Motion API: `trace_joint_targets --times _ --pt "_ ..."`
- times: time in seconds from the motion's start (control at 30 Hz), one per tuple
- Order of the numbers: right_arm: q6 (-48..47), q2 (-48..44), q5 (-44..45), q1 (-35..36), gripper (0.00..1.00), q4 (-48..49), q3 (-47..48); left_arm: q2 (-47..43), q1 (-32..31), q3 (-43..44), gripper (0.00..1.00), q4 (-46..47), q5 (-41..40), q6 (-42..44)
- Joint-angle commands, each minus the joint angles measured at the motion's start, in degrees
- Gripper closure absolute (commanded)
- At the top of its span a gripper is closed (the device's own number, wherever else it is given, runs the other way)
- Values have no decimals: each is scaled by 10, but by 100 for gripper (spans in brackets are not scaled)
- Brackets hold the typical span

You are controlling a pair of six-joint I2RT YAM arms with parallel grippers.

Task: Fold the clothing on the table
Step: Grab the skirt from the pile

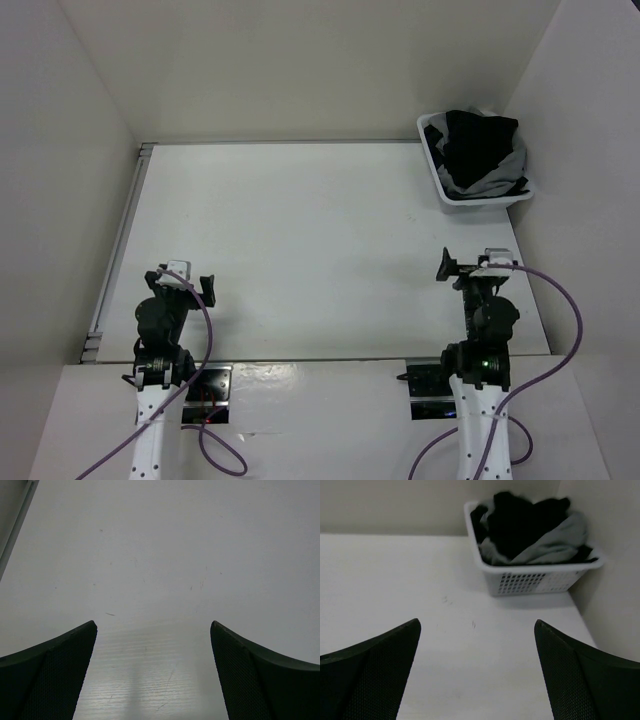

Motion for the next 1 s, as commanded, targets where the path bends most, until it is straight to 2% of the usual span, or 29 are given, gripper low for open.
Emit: trace_joint_targets --times 0.0,0.07,0.13,0.2,0.23,0.27,0.3,0.33,0.37,0.4,0.43,0.47,0.5,0.53,0.67,0.7,0.73,0.8,0.83,0.87,0.97 --pt "1 -23 74 8 2 -16 109 -79 -1 -12 0 13 36 39" --pt "12 7 79 8 2 -59 173 -79 -1 15 0 30 116 94" --pt "30 71 93 8 2 -78 232 -79 -1 48 0 89 98 48" --pt "46 174 93 8 2 -96 288 -64 -1 86 0 103 105 35" --pt "54 216 93 8 2 -126 320 -27 -1 112 0 110 110 45" --pt "54 304 86 8 2 -142 387 4 -1 180 0 100 110 51" --pt "54 349 86 8 2 -161 424 44 -1 180 0 88 101 51" --pt "35 393 67 8 2 -207 505 138 -1 270 0 60 76 59" --pt "23 439 60 8 2 -238 552 190 -1 322 0 43 57 59" --pt "15 526 53 8 2 -274 600 240 -1 378 0 20 40 59" --pt "15 567 45 8 2 -344 645 339 -1 505 0 -8 24 59" --pt "23 632 31 0 2 -375 722 386 -1 572 0 -81 1 59" --pt "23 656 23 -8 2 -399 749 430 -1 637 0 -121 -8 59" --pt "23 675 5 -8 2 -433 784 506 -1 757 0 -193 -16 65" --pt "-39 712 -14 -13 2 -451 809 650 4 949 0 -345 -65 71" --pt "-49 712 0 -18 2 -439 802 699 4 1019 0 -378 -74 79" --pt "-55 712 9 -18 2 -429 786 722 4 1044 0 -444 -81 96" --pt "-55 718 24 -23 2 -400 756 747 15 1027 0 -463 -81 81" --pt "-67 724 16 -23 2 -400 750 740 26 995 0 -446 -81 59" --pt "-73 731 -16 -29 2 -400 750 715 26 919 0 -391 -81 52" --pt "-53 754 -67 -45 2 -406 738 667 43 841 0 -316 -59 29"
